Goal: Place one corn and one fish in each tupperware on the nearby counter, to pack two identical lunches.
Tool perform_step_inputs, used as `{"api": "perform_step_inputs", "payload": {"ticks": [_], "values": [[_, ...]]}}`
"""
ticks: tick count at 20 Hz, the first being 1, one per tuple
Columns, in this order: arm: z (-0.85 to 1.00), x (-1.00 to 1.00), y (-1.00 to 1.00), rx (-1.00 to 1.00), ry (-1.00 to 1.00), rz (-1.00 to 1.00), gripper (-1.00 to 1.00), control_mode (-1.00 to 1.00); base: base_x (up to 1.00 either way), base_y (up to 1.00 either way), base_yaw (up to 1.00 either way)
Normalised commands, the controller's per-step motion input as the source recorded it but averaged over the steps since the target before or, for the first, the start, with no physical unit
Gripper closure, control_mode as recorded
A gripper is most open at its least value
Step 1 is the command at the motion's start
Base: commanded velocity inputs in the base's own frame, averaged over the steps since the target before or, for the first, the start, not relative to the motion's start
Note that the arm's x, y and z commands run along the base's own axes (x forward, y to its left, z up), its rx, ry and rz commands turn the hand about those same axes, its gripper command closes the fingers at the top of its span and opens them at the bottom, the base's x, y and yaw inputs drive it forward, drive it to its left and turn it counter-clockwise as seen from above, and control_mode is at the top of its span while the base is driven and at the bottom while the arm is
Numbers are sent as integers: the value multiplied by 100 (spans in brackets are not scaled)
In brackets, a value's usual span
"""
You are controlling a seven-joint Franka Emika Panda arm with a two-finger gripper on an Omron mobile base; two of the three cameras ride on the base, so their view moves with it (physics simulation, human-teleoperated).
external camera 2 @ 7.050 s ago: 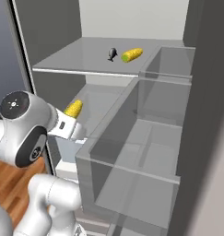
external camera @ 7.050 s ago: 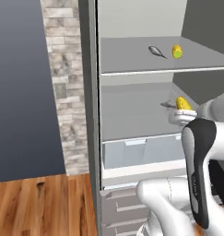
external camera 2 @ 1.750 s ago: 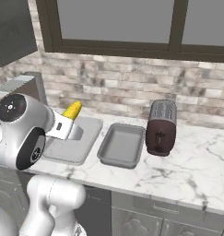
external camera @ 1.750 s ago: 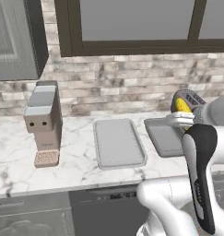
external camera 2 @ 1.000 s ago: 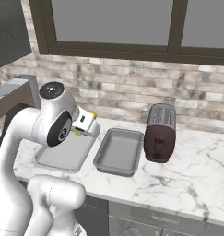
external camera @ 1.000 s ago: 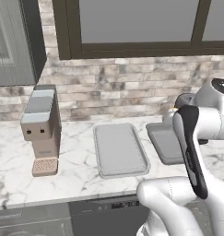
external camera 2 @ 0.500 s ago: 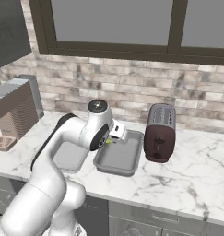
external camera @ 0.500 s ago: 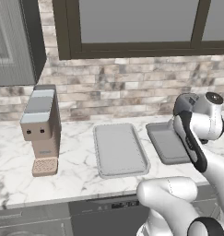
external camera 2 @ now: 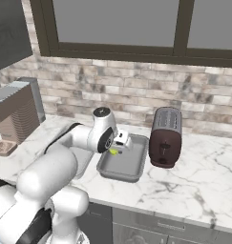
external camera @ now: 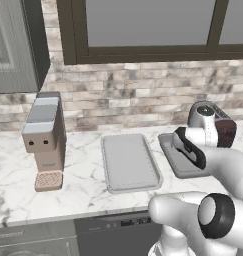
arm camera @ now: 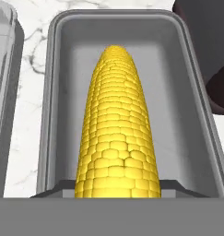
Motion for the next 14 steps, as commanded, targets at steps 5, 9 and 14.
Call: {"api": "perform_step_inputs", "payload": {"ticks": [5, 9, 14], "values": [[-36, 29, -15, 0, 6, 0, 100, -100, 0, 0, 0], [-33, 38, -13, 0, 0, 0, -100, -100, 0, 0, 0], [-5, 5, 0, -2, -1, 0, -100, -100, 0, 0, 0]]}}
